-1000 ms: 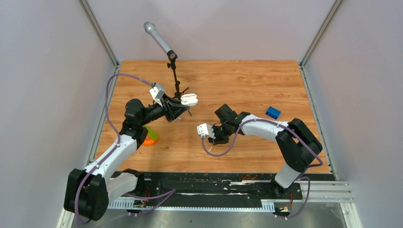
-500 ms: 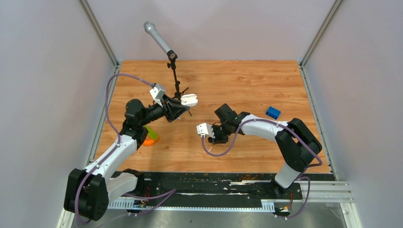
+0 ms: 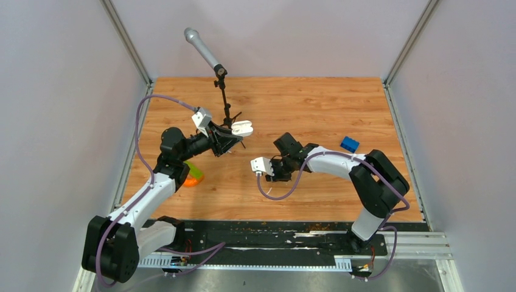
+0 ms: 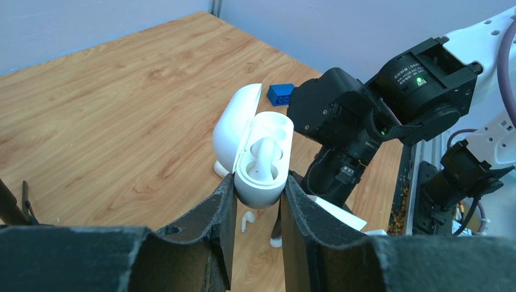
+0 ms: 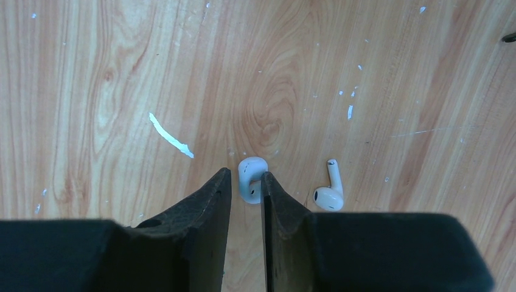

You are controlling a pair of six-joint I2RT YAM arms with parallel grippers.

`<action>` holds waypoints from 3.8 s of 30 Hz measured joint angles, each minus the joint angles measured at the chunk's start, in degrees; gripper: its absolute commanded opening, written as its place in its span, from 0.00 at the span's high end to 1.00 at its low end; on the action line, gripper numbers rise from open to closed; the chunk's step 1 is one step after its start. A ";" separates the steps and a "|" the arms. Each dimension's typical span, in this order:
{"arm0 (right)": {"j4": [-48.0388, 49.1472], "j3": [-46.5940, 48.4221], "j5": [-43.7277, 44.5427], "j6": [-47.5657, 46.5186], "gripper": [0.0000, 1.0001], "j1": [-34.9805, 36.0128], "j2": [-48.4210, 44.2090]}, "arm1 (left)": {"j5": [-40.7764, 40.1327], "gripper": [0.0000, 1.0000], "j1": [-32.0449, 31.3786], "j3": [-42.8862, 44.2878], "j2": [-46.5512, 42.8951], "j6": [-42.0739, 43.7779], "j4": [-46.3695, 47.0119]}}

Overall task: Insert the wireless bluetooth earbuds into the charging case
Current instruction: Pick up the earbud from the center of the board, then place the earbud in the charging case.

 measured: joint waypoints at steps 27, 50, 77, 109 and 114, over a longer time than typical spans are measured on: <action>-7.50 7.61 0.85 1.11 1.00 -1.07 0.79 | -0.20 1.00 0.02 0.00 0.72 0.04 -0.02; -33.40 43.60 -7.39 16.70 1.00 -7.80 -8.90 | 1.79 1.00 0.02 0.00 3.32 0.46 1.95; -37.86 60.02 -14.80 24.76 0.97 -2.89 1.60 | 6.29 1.00 -0.02 0.00 2.25 3.52 2.01; -40.98 60.81 -7.80 18.40 0.96 -0.52 5.64 | 8.28 1.00 -0.37 0.00 2.19 8.11 1.60; -40.98 60.78 -7.15 17.79 0.96 -0.52 5.64 | 8.66 1.00 -0.37 0.00 2.19 8.22 1.60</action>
